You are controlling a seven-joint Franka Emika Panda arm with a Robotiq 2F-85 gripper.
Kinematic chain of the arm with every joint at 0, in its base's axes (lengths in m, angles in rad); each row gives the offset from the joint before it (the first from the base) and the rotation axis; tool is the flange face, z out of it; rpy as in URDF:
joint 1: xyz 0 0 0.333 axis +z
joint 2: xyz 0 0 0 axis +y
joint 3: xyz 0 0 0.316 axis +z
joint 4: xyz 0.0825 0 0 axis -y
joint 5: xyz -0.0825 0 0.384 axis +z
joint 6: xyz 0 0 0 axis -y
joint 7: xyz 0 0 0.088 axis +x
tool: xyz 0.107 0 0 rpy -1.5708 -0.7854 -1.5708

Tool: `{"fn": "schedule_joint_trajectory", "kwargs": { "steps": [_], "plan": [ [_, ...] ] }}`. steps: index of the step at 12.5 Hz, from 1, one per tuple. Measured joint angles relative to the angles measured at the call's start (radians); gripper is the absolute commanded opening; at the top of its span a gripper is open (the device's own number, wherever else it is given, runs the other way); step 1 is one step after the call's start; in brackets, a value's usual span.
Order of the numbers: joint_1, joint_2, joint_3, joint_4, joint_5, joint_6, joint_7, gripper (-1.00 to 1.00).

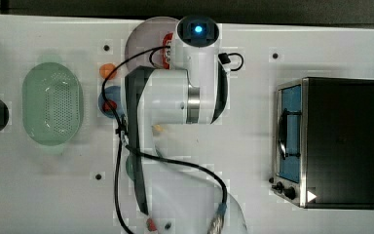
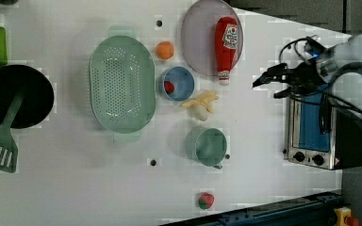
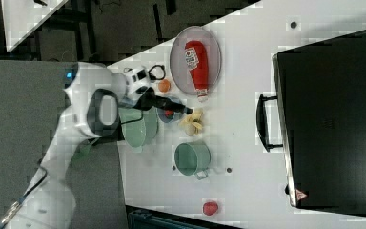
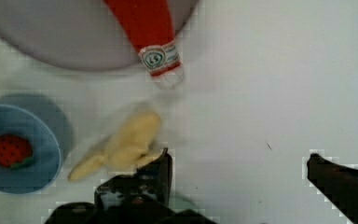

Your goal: Pick ketchup from plate and place it on table.

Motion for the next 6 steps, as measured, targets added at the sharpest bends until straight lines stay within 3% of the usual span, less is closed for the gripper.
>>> {"fn": "schedule_joint_trajectory", "kwargs": {
  "steps": [6],
  "plan": [
    [0.015, 0.084, 0.001, 0.037, -0.006, 0.168, -0.083, 1.0]
  ]
}}
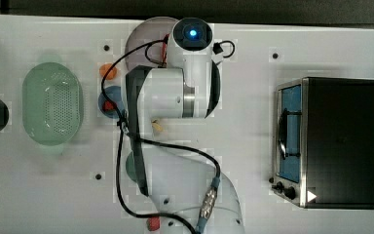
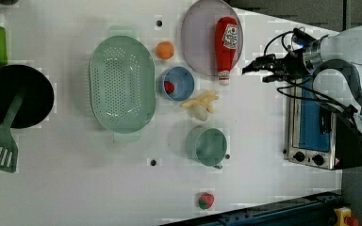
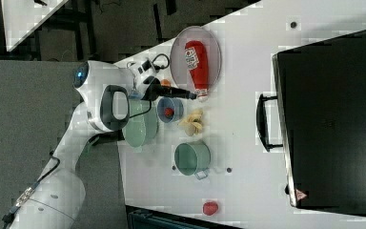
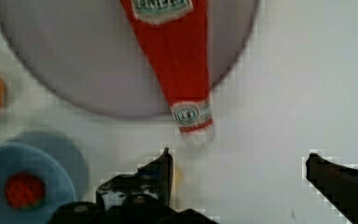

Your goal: Pick ketchup from plate and place it on table.

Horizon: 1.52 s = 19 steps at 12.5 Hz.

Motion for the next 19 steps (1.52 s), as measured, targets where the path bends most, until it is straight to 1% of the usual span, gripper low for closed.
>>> {"fn": "schedule_joint_trajectory", "kwargs": {
  "steps": [3, 5, 7, 10, 12, 15, 16, 18, 19],
  "plan": [
    [0.018, 0.104, 0.0, 0.12, -0.054, 0.1, -0.019, 1.0],
    [0.029, 0.182, 0.002, 0.185, -0.064, 0.132, -0.019, 1.0],
    [0.034, 0.252, 0.006, 0.205, -0.074, 0.179, -0.022, 1.0],
    [0.036, 0.365, 0.007, 0.262, -0.086, 0.193, -0.025, 1.0],
    [0.042, 0.406, 0.004, 0.27, -0.091, 0.222, -0.028, 1.0],
    [0.05, 0.417, 0.0, 0.286, -0.092, 0.235, -0.028, 1.0],
    [0.049, 0.417, 0.001, 0.293, -0.094, 0.236, -0.028, 0.93],
    [0.05, 0.417, 0.0, 0.303, -0.088, 0.239, -0.028, 0.43],
    [0.049, 0.416, -0.001, 0.31, -0.088, 0.249, -0.028, 0.27]
  ]
}}
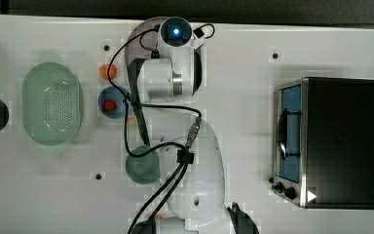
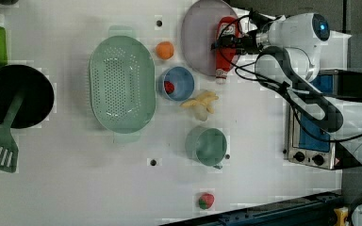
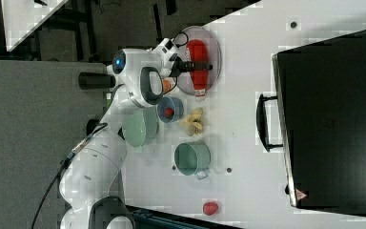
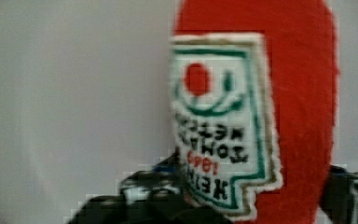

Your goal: Pick ketchup from plate and place it on table.

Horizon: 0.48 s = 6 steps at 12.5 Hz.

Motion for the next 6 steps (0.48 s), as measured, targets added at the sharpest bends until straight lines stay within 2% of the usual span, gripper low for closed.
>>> {"fn": "schedule_joint_trajectory", "kwargs": {
  "steps": [6],
  "plan": [
    [0.0, -0.007, -0.007, 0.012, -0.003, -0.014, 0.0, 0.27]
  ]
}}
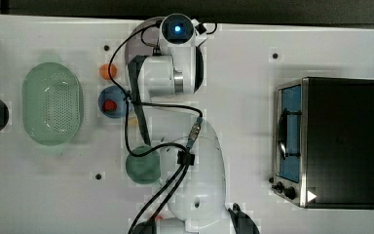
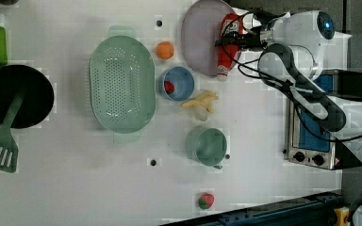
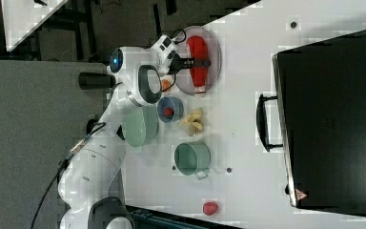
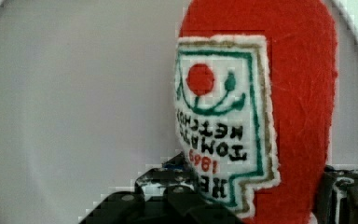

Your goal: Pick ketchup from plate and place it on table.

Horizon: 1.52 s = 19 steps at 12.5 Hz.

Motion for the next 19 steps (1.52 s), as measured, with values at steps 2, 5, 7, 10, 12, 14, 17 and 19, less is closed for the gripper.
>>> {"fn": "schedule_joint_trajectory", "kwargs": {
  "steps": [2, 5, 7, 10, 12, 14, 17, 19],
  "plan": [
    [-0.002, -0.039, -0.006, -0.018, -0.001, -0.086, 0.0, 0.27],
    [-0.018, -0.173, -0.006, -0.031, 0.04, -0.292, 0.0, 0.27],
    [-0.03, -0.315, -0.006, -0.058, 0.062, -0.398, 0.0, 0.27],
    [-0.077, -0.548, 0.004, -0.104, 0.087, -0.439, 0.0, 0.27],
    [-0.117, -0.691, 0.004, -0.166, 0.107, -0.441, 0.0, 0.27],
    [-0.141, -0.801, -0.021, -0.251, 0.106, -0.442, 0.0, 0.27],
    [-0.173, -0.881, -0.048, -0.447, 0.098, -0.384, 0.0, 0.27],
    [-0.176, -0.871, -0.05, -0.587, 0.1, -0.34, 0.0, 0.27]
  ]
}}
